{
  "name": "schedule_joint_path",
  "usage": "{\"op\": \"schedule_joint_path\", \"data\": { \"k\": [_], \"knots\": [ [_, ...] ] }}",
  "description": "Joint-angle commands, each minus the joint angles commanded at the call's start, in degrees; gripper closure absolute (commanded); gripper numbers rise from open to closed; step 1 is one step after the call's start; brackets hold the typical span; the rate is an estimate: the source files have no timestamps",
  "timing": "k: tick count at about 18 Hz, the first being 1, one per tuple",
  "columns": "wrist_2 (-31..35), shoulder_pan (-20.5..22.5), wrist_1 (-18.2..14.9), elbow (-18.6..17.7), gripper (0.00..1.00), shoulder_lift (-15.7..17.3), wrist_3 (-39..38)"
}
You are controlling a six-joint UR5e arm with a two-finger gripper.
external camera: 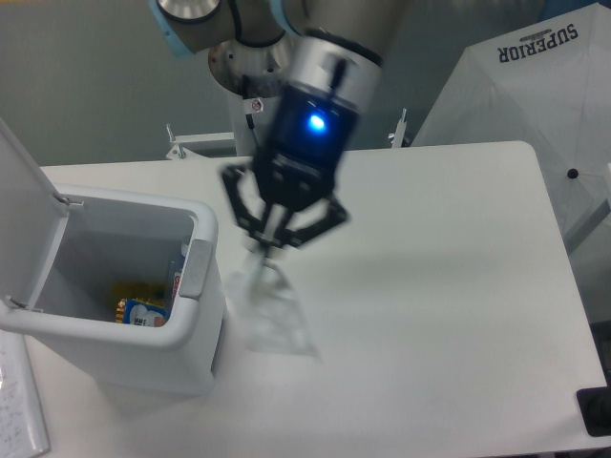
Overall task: Place the trash in the trash can
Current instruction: 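Lift the bag and carry it over the trash bin, then open the gripper to drop the bag into the bin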
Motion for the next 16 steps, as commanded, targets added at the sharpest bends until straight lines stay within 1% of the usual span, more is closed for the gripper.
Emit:
{"op": "schedule_joint_path", "data": {
  "k": [2,5,7,9,12,13,14,15,16],
  "knots": [
    [0.0,-1.9,0.0,-1.1,1.0,0.5,-0.1],
    [0.4,-4.8,0.1,-4.7,1.0,1.8,0.2],
    [0.5,-5.1,0.2,-7.2,1.0,2.2,0.8],
    [0.5,-5.2,0.4,-9.0,1.0,3.3,1.1],
    [0.5,-5.2,0.4,-9.7,0.95,4.2,1.5],
    [0.5,-5.1,0.4,-9.9,0.88,4.2,1.9],
    [0.5,-5.2,0.4,-10.1,0.71,4.0,3.1],
    [0.5,-5.2,0.4,-10.7,0.66,3.9,4.6],
    [0.5,-5.2,0.3,-11.6,0.59,3.8,5.9]
  ]
}}
